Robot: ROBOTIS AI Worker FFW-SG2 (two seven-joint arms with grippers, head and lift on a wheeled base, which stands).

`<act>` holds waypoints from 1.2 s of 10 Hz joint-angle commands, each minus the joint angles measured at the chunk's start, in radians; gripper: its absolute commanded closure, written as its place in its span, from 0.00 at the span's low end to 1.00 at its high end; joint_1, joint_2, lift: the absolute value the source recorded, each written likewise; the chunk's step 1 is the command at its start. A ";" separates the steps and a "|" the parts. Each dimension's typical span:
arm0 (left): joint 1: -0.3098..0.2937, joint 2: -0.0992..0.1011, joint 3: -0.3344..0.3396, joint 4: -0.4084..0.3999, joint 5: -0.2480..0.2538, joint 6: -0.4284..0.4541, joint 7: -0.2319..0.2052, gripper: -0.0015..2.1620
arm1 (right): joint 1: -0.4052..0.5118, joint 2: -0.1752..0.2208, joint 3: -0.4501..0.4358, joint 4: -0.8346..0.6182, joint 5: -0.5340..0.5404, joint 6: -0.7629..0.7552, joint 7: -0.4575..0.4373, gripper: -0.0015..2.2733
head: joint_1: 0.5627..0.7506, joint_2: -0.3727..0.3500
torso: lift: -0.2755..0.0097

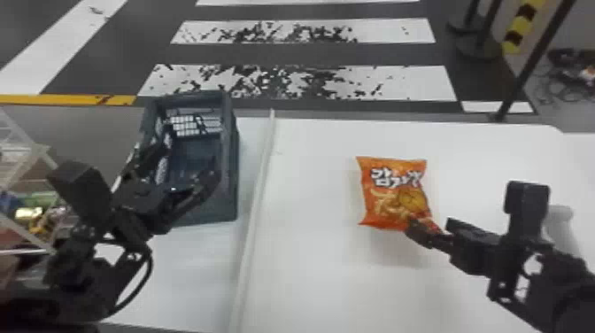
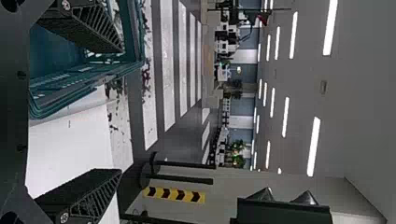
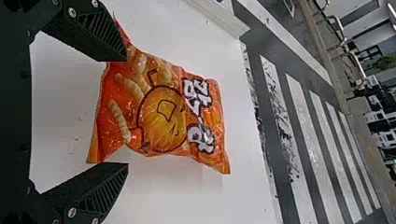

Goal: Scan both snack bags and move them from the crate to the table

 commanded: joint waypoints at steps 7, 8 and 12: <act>-0.007 0.000 -0.001 0.011 0.000 0.012 -0.002 0.04 | -0.145 -0.027 0.007 0.170 -0.004 0.117 0.046 0.99 | 0.70 0.67 | 0.66; -0.009 0.002 -0.001 0.012 0.000 0.015 -0.006 0.04 | -0.149 -0.038 0.002 0.171 -0.010 0.148 0.064 0.99 | 0.70 0.66 | 0.66; -0.007 0.003 -0.001 0.012 0.005 0.018 -0.008 0.04 | -0.074 -0.050 0.019 -0.017 0.125 0.120 0.024 0.99 | 0.70 0.64 | 0.66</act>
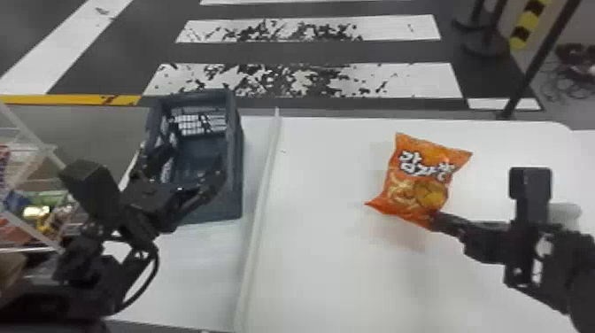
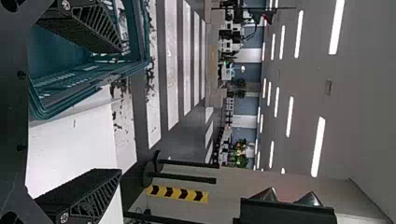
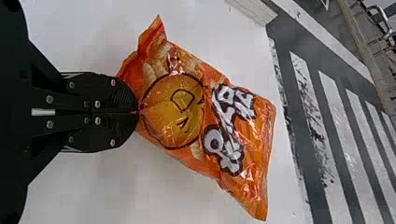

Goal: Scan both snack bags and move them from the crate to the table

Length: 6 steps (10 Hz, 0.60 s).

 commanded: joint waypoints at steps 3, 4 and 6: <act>-0.001 0.000 -0.004 -0.002 0.000 0.001 0.000 0.04 | 0.004 -0.118 0.105 -0.209 0.311 0.086 -0.072 0.99 | 0.70 0.55 | 0.66; -0.001 0.000 -0.002 0.000 0.000 0.001 -0.002 0.04 | 0.006 -0.173 0.183 -0.239 0.442 0.086 -0.110 0.99 | 0.70 0.52 | 0.66; -0.001 0.000 -0.001 0.000 0.000 0.004 -0.002 0.04 | 0.006 -0.242 0.357 -0.236 0.715 0.083 -0.164 0.99 | 0.70 0.46 | 0.66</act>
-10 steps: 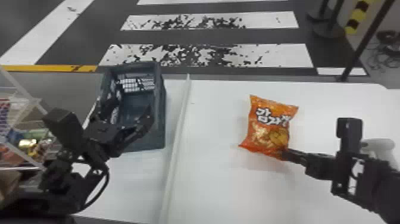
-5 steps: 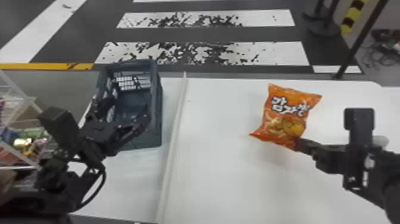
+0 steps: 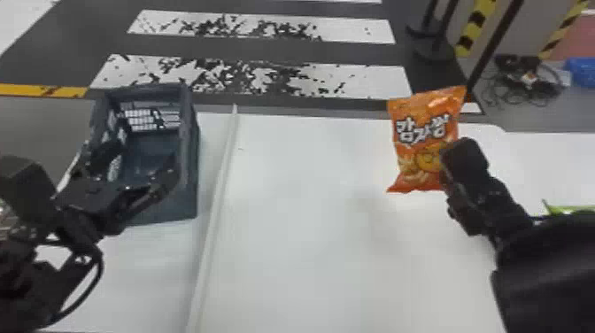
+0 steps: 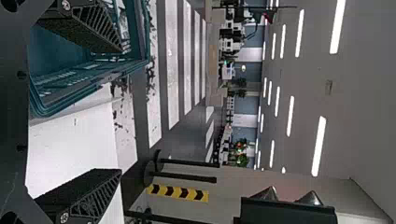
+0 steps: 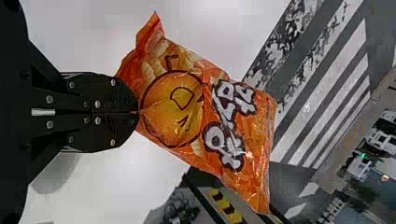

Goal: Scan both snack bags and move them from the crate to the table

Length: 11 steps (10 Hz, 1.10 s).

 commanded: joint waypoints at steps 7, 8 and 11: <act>-0.004 0.003 0.001 0.006 0.000 0.012 -0.001 0.04 | -0.070 -0.089 0.617 0.367 0.881 0.091 0.014 0.99 | 0.70 0.52 | 0.66; -0.004 0.005 0.001 0.010 0.000 0.012 -0.001 0.04 | -0.079 -0.086 0.668 0.421 0.948 0.110 0.031 0.99 | 0.70 0.54 | 0.66; -0.006 0.008 0.001 0.017 0.005 0.012 -0.001 0.04 | -0.055 -0.090 0.726 0.403 0.951 0.125 0.093 0.45 | 0.70 0.58 | 0.66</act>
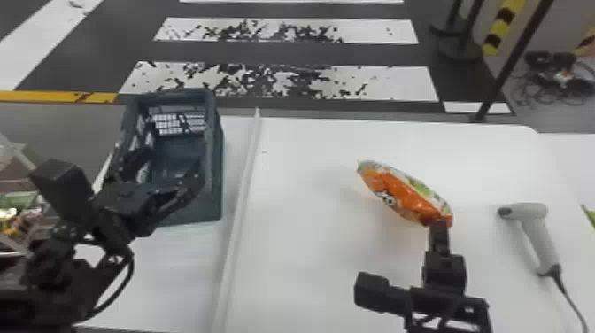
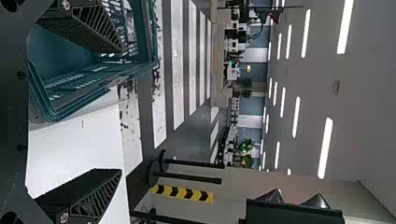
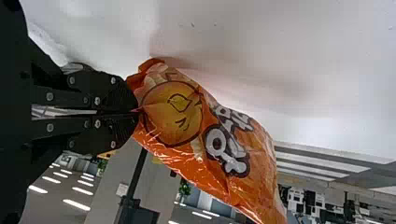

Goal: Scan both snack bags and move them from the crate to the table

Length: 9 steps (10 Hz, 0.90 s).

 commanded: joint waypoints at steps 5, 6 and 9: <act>-0.001 0.003 0.000 0.003 0.004 0.000 0.000 0.04 | 0.072 -0.034 -0.141 -0.330 -0.381 -0.059 0.175 0.03 | 0.70 0.66 | 0.66; -0.001 0.005 0.000 0.004 0.005 0.000 0.000 0.04 | 0.081 -0.031 -0.242 -0.399 -0.546 -0.078 0.194 0.04 | 0.70 0.68 | 0.66; -0.001 0.003 0.000 0.006 0.005 0.000 -0.005 0.04 | 0.098 -0.003 -0.438 -0.472 -0.835 -0.130 0.195 0.19 | 0.70 0.70 | 0.66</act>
